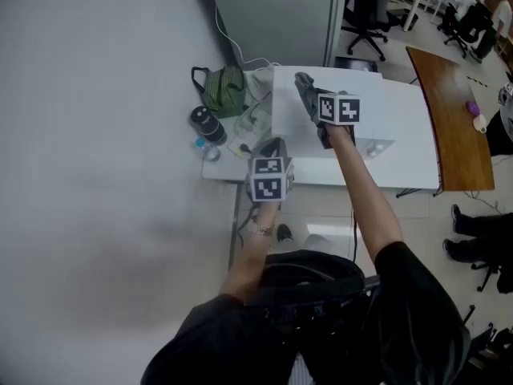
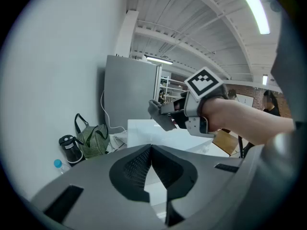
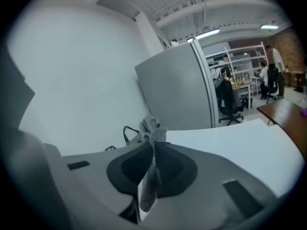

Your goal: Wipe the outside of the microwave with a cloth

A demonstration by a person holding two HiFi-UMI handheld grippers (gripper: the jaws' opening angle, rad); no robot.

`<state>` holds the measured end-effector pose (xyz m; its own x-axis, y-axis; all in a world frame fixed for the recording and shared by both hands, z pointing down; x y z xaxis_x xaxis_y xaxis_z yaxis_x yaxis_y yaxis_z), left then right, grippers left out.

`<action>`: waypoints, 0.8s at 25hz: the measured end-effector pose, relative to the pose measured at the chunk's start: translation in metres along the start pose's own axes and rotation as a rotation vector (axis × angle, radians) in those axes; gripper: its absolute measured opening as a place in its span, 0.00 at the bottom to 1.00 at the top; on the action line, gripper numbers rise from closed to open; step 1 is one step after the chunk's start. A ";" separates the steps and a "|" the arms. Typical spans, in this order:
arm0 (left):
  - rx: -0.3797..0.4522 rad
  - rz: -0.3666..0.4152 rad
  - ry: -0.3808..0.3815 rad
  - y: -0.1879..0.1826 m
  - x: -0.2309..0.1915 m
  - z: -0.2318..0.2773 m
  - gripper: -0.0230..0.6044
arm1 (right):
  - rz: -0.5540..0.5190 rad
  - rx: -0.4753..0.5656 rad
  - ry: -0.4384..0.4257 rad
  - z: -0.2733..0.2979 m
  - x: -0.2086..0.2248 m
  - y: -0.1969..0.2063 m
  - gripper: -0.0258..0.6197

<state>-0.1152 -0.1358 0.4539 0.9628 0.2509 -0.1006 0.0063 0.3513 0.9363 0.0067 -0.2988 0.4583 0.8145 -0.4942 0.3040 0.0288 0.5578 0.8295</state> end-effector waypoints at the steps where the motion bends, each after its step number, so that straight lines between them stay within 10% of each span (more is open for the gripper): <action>1: -0.010 -0.012 -0.005 0.002 -0.003 0.001 0.01 | 0.007 -0.037 -0.002 0.019 0.005 -0.002 0.08; 10: -0.034 -0.059 -0.098 0.001 -0.033 0.022 0.01 | -0.070 -0.424 0.073 0.160 0.052 -0.001 0.08; 20: -0.040 -0.048 -0.059 -0.014 -0.016 0.070 0.01 | -0.115 -0.451 0.242 0.118 0.171 -0.004 0.08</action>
<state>-0.1117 -0.2075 0.4662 0.9759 0.1799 -0.1236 0.0428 0.3976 0.9166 0.0776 -0.4640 0.5627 0.9005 -0.4305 0.0617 0.3291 0.7672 0.5505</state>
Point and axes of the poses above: the fingertips, and each gripper's own axes: z forward along the fingers, x to its right, y out of its underside, the point moved 6 cm from there along -z, backward along the fingers, and after that the axes turned 2 degrees about y, right-handed, at the moved point
